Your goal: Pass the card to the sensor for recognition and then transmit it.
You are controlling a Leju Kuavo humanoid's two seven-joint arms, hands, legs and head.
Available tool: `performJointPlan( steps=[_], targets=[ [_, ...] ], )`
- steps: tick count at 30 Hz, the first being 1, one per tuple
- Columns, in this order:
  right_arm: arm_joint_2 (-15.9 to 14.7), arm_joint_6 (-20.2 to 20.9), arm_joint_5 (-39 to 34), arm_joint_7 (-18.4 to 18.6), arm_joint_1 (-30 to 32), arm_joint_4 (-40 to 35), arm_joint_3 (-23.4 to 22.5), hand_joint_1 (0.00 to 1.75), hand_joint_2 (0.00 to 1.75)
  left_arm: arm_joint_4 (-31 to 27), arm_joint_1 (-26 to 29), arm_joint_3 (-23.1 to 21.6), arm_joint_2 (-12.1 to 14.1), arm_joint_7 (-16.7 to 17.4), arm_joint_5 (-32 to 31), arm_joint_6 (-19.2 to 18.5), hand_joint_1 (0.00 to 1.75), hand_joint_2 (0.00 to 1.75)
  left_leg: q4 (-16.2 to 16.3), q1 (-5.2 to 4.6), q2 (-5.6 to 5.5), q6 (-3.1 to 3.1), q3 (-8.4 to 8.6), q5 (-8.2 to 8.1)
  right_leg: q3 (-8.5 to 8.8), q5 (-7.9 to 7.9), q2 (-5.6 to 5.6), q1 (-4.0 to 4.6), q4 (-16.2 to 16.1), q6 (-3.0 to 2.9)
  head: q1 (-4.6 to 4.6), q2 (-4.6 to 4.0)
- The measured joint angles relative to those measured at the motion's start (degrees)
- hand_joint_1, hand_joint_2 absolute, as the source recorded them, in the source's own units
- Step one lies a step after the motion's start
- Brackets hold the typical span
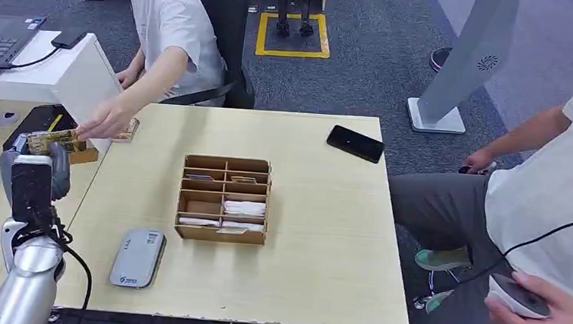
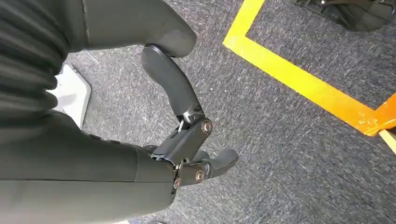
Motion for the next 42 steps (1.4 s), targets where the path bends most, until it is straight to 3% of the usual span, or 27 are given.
performJointPlan(
  steps=[3,12,20,42],
  targets=[
    [-0.35,-0.70,-2.06,1.07,0.63,0.00,1.29,0.00,1.75,0.00,-0.13,0.00,-0.02,2.17,0.33,-0.04,1.75,1.75,0.00,0.00,0.00,0.00,0.00,0.00,0.00,0.00,0.00,0.00,0.00,0.00,0.00,0.00],
    [-0.96,-0.85,-3.00,1.62,1.29,0.00,3.00,0.00,1.75,0.02,-0.31,0.00,-0.02,2.65,0.48,-0.17,1.75,1.75,0.00,0.00,0.02,0.00,0.00,0.00,0.00,0.00,0.02,0.00,0.00,0.00,0.00,0.00],
    [-2.05,-1.68,-8.05,4.26,2.58,-0.02,5.71,0.00,1.75,-0.39,-0.25,0.00,0.02,2.93,9.27,-6.10,1.75,1.75,0.00,0.00,0.01,0.00,-0.02,0.00,0.01,0.00,0.01,0.00,0.00,0.00,0.00,0.00],
    [-6.19,-3.72,-18.04,9.62,5.61,-1.27,15.52,0.00,1.75,-1.77,-0.27,0.00,0.04,2.34,9.36,-5.88,1.75,1.75,0.00,0.00,0.02,0.00,-0.02,0.00,-0.01,0.01,0.02,0.00,0.00,-0.01,0.00,0.00]
  ],
)
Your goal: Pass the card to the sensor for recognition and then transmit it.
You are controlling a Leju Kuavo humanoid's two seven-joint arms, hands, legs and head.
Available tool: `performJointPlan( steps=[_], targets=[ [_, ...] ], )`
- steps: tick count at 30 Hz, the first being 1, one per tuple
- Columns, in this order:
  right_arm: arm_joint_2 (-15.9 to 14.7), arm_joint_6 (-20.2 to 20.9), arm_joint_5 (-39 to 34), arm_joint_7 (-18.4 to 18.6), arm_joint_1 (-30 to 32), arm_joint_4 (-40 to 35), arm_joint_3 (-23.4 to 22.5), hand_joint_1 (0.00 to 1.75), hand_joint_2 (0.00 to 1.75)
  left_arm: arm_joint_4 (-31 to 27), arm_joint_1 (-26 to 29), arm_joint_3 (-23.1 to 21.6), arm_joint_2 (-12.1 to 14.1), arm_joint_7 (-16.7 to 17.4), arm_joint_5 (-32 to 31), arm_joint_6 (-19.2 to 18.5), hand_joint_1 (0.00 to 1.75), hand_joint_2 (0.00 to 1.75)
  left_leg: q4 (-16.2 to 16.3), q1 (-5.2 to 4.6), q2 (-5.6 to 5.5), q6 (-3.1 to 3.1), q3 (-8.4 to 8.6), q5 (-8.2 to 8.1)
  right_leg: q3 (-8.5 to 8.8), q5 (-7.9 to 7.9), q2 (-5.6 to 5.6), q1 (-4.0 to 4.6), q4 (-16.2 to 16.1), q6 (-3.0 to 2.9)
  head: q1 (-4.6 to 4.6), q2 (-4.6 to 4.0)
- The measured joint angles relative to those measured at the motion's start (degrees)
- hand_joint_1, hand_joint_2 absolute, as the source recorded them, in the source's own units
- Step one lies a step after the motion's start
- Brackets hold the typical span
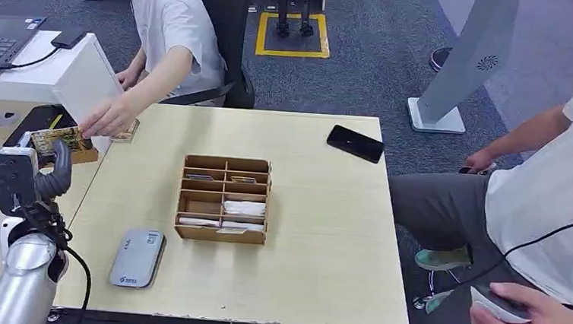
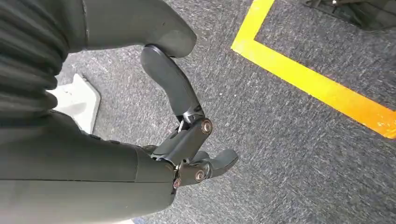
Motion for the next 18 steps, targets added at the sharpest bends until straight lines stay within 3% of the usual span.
performJointPlan(
  steps=[11,18],
  targets=[
    [-2.27,-2.10,-5.40,2.36,0.75,0.00,5.38,0.00,1.75,0.00,0.00,0.00,0.02,-0.57,-3.69,2.36,1.75,1.75,0.00,0.00,0.00,0.00,0.00,0.00,0.00,0.00,0.00,0.00,0.00,0.00,0.00,0.00],
    [-3.82,-3.03,-8.85,3.58,1.17,0.00,8.89,0.00,1.75,0.20,0.00,0.00,0.04,-1.90,-7.93,6.16,1.75,1.75,0.00,0.00,0.00,0.00,0.00,0.00,-0.01,0.00,0.00,0.00,0.00,0.00,0.00,0.00]
  ],
)
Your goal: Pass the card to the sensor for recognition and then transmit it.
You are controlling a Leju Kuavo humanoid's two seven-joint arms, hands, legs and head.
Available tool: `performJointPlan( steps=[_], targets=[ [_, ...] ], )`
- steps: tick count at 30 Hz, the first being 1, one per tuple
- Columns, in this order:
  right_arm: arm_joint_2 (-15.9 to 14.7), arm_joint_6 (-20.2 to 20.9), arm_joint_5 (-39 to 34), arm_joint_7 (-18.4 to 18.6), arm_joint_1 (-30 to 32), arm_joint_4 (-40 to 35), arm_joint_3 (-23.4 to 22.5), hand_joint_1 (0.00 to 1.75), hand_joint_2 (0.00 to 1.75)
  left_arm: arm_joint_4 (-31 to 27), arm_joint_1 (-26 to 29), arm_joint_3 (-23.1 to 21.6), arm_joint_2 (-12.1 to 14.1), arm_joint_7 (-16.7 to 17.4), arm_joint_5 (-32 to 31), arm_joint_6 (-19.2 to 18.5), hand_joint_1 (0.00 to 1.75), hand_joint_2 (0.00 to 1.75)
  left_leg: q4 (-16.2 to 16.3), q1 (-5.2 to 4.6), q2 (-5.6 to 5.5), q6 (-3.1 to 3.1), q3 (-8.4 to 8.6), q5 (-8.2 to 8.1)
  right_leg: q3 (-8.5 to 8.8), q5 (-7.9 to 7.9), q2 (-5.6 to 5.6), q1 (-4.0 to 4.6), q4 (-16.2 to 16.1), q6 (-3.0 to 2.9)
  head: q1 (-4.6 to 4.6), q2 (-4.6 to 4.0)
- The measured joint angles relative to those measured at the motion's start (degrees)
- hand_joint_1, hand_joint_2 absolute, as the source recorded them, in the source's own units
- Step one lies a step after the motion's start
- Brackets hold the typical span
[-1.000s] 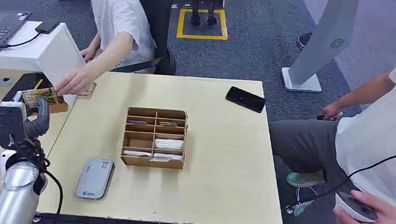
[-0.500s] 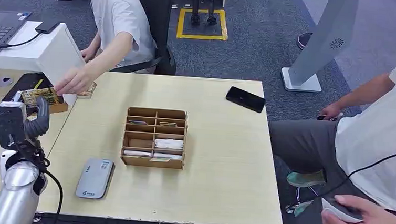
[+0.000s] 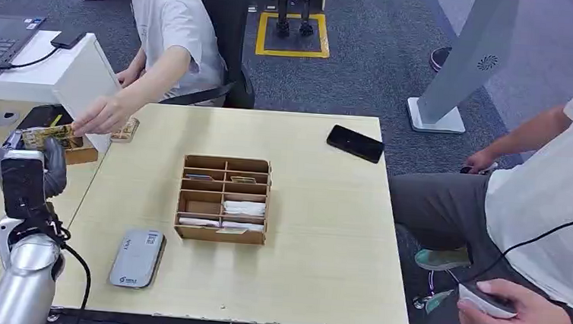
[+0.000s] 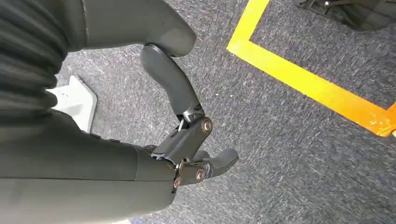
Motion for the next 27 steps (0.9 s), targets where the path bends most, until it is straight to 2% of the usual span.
performJointPlan(
  steps=[8,9,14,17,27],
  targets=[
    [-2.54,-2.45,-4.88,1.62,0.12,0.26,5.19,0.00,1.75,1.33,0.00,0.00,-0.04,-1.16,-1.18,1.01,1.75,1.75,0.00,0.00,0.00,0.00,0.00,0.00,0.00,0.00,-0.01,0.00,0.00,0.00,0.00,0.00],
    [-2.71,-2.45,-5.05,1.75,0.17,0.31,5.68,0.00,1.75,1.49,0.00,0.00,-0.04,-1.16,-1.18,1.01,0.00,1.75,0.00,0.00,0.00,0.00,0.00,0.00,0.00,0.00,-0.01,0.00,0.00,0.00,0.00,0.00],
    [-4.20,-4.57,-9.44,3.21,0.41,0.42,8.63,0.00,1.75,2.03,-0.01,0.00,-0.06,-1.79,-2.52,1.60,0.00,1.75,0.00,0.00,0.00,0.00,0.00,0.00,0.00,0.00,0.00,0.00,0.00,0.00,0.00,0.00],
    [-5.58,-6.63,-13.25,4.55,0.42,0.48,11.72,0.00,1.75,2.38,-0.07,0.00,-0.20,0.13,-2.65,1.51,0.00,1.75,0.00,0.00,0.01,0.00,0.00,0.00,-0.01,0.00,0.00,0.00,0.00,0.00,-0.02,0.00],
    [-8.37,-8.46,-16.16,5.79,0.52,0.48,17.67,0.00,1.75,2.45,-0.12,0.00,-0.48,0.94,-3.54,1.51,0.00,1.75,0.01,0.00,0.02,0.00,0.00,0.00,-0.02,0.00,0.02,0.00,0.00,0.00,-0.02,0.00]
  ],
)
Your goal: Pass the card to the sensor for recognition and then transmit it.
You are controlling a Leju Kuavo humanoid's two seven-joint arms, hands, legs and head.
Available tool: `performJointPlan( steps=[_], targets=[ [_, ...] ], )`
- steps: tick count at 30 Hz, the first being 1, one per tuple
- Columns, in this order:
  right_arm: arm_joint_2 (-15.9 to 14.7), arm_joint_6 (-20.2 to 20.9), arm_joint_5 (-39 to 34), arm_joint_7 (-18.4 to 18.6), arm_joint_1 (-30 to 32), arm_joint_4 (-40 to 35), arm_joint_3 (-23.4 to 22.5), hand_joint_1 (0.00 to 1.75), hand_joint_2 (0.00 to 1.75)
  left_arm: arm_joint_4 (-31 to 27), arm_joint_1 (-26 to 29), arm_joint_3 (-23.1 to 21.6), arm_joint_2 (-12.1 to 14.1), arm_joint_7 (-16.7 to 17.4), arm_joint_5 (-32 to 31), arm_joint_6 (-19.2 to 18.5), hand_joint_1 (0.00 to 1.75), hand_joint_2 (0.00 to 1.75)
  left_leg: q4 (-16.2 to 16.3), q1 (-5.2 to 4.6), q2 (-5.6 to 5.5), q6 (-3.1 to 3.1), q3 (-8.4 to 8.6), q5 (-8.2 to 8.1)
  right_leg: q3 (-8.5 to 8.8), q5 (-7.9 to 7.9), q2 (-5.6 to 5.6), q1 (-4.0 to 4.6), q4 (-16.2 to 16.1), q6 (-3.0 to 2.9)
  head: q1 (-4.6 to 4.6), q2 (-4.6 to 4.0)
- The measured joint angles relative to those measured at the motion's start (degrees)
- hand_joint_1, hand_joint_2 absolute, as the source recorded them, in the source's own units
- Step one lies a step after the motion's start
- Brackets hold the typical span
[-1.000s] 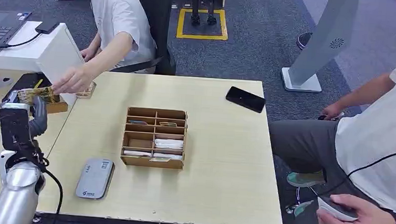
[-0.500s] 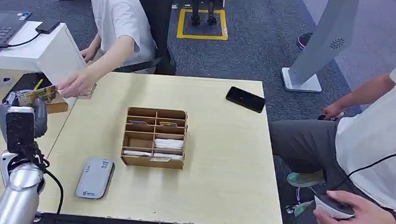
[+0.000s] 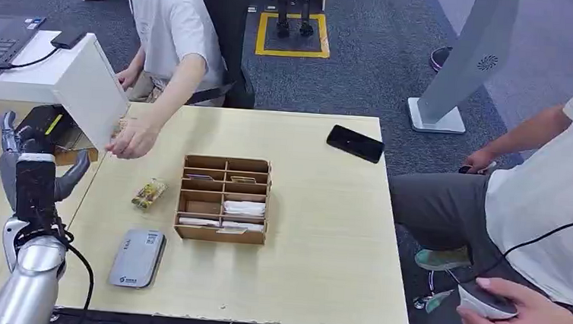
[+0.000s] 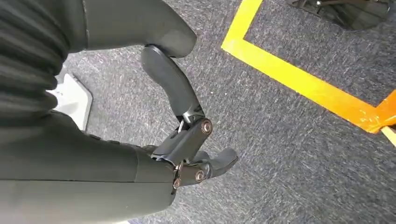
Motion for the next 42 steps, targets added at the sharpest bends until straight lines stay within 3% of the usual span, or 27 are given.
performJointPlan(
  steps=[15,27,42],
  targets=[
    [-1.96,-1.96,-3.38,1.04,-0.04,0.02,3.75,0.00,1.75,0.00,-0.08,0.00,-0.07,0.33,0.11,-0.04,0.00,1.75,0.00,0.00,0.00,0.00,-0.01,0.00,0.00,0.00,0.01,0.00,0.00,0.00,0.00,0.00],
    [-5.90,-8.18,-13.53,3.56,-0.26,0.02,13.03,0.00,1.75,0.00,-0.07,-0.04,-0.46,0.28,1.49,-1.20,0.00,1.75,0.00,0.00,0.00,0.00,-0.01,0.00,0.01,0.00,0.01,0.00,0.00,0.00,0.02,0.00],
    [-7.78,-8.33,-14.21,3.58,-0.61,0.02,16.76,0.00,1.75,0.00,-0.07,-0.09,-0.48,0.13,1.53,-1.57,0.00,1.75,0.00,0.00,0.00,0.00,-0.01,0.00,0.01,0.00,0.01,0.00,0.00,0.00,0.02,0.00]
  ],
)
